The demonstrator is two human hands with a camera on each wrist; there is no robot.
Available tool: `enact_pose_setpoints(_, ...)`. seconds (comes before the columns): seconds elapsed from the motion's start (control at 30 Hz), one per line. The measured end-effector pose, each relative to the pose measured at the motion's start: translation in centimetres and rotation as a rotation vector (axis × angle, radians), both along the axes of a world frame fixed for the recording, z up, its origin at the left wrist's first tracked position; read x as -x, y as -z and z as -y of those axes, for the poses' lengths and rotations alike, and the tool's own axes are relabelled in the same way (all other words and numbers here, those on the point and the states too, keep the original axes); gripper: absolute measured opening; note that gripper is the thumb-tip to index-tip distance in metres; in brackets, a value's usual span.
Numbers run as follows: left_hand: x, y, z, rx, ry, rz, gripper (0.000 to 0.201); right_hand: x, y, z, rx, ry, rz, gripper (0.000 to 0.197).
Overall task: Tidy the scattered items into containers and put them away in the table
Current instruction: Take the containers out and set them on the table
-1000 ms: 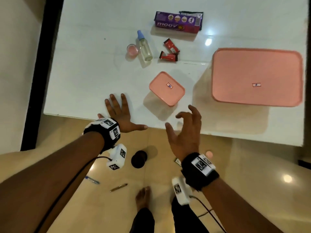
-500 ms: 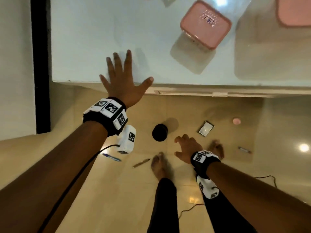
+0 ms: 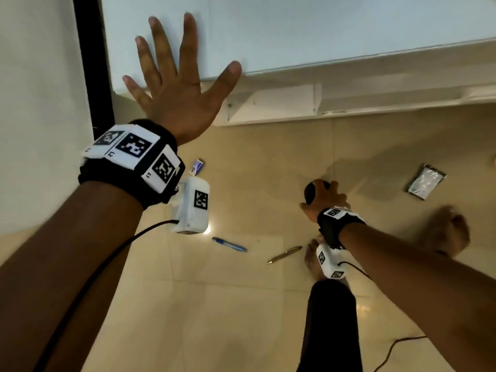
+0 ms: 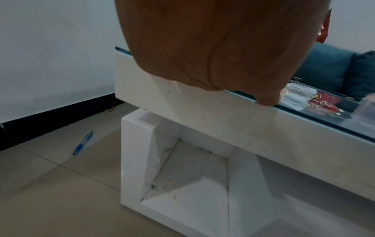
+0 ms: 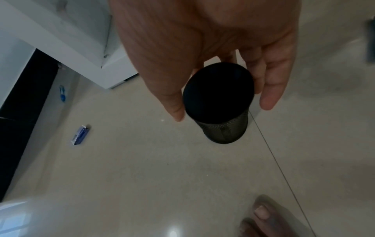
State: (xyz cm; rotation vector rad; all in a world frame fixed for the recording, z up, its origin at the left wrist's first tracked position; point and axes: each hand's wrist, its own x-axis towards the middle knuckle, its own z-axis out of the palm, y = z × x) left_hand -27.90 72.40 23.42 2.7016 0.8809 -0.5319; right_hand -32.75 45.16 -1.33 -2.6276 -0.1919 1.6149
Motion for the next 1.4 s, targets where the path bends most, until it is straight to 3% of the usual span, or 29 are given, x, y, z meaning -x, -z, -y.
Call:
enact_pose_setpoints(0.13, 0.2, 0.0, 0.3, -0.013, 0.004, 0.035, 0.092, -1.3, -1.0, 0.5, -0.019, -0.024, -0.016, 0.063)
enact_pose_setpoints(0.23, -0.2, -0.6, 0.2, 0.011, -0.019, 0.037, 0.093, -3.2, -4.4, 1.5, -0.148, 0.131, -0.080, 0.067)
enact_pose_setpoints(0.3, -0.4, -0.9, 0.3, 0.032, -0.028, 0.011, 0.093, -4.7, -8.5, 2.4, -0.317, 0.330, -0.120, 0.066)
enact_pose_setpoints(0.43, -0.8, -1.9, 0.0, 0.099, -0.039, -0.121, 0.097, -7.1, -19.8, 4.8, -0.653, 1.008, -0.349, 0.058)
enact_pose_setpoints(0.57, -2.1, -3.9, -0.5, 0.186, -0.044, -0.292, 0.099, -9.9, -29.6, 6.6, -0.873, 1.148, -0.470, 0.075)
enact_pose_setpoints(0.67, -2.8, -4.9, -0.8, 0.228, -0.043, -0.393, 0.096, -11.4, -34.4, 5.4, -1.083, 1.255, -0.554, 0.089)
enact_pose_setpoints(0.77, -3.2, -5.0, -0.7, 0.247, -0.053, -0.441, 0.092, -13.5, -36.5, 2.7, -1.238, 1.402, -0.688, 0.090)
enact_pose_setpoints(0.87, -3.3, -4.9, -0.9, 0.266, -0.069, -0.467, 0.089, -15.7, -35.7, -0.8, -1.286, 1.485, -0.874, 0.090)
enact_pose_setpoints(1.07, -3.8, -4.8, -0.5, 0.205, -0.089, -0.508, 0.090, -19.3, -33.7, -7.9, -1.240, 1.248, -1.057, 0.074)
enact_pose_setpoints(1.17, -3.9, -4.9, -0.4, 0.190, -0.095, -0.515, 0.091, -21.7, -33.0, -9.7, -1.088, 1.192, -0.843, 0.077)
enact_pose_setpoints(1.3, -4.1, -4.7, -0.7, 0.212, -0.106, -0.556, 0.094, -25.1, -32.6, -10.2, -0.963, 0.614, -0.061, 0.090)
enact_pose_setpoints(1.4, -4.3, -4.6, -0.3, 0.210, -0.106, -0.556, 0.095, -27.1, -31.1, -10.0, -0.987, 0.347, 0.306, 0.081)
